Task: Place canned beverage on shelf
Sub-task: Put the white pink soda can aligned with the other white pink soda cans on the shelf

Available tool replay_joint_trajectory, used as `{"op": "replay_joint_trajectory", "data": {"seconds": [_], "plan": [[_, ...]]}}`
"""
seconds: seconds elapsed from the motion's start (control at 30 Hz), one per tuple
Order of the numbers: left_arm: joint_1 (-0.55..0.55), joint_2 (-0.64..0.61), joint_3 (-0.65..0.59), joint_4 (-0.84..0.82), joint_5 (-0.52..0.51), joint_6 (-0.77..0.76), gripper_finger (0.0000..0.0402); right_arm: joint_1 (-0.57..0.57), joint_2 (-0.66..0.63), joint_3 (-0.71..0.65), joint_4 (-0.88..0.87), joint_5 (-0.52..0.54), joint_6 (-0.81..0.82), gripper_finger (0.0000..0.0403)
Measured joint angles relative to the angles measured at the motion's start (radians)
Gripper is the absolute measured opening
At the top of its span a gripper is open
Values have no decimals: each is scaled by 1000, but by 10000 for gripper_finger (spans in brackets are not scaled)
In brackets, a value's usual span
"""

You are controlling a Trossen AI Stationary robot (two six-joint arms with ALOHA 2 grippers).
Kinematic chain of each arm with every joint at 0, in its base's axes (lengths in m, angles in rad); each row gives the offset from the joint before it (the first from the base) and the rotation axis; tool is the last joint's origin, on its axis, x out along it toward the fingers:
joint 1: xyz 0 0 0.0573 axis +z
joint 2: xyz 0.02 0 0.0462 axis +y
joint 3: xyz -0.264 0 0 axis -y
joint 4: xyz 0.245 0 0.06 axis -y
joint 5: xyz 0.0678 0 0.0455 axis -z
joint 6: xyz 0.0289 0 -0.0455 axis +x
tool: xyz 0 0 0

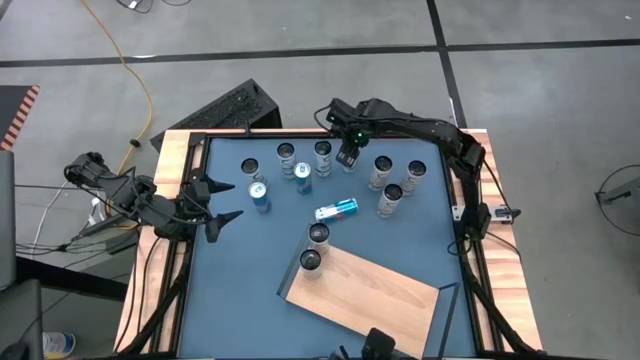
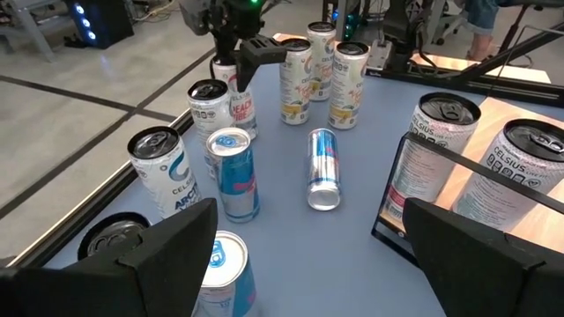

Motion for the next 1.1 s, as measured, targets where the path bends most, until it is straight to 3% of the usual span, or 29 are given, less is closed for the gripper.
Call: {"op": "replay_joint_trajectory", "data": {"seconds": [0.2,0.53,0.9,1.1], "plan": [[0,0,0,0,0,-1,348,43,-11,50,-43,71,-23,233],[0,0,0,-1,0,-21,348,179,-127,267,-215,115,50,233],[0,0,0,-1,7,-54,348,572,-247,390,-222,275,220,233],[0,0,0,-1,36,-96,348,832,-240,400,-89,360,252,233]]}}
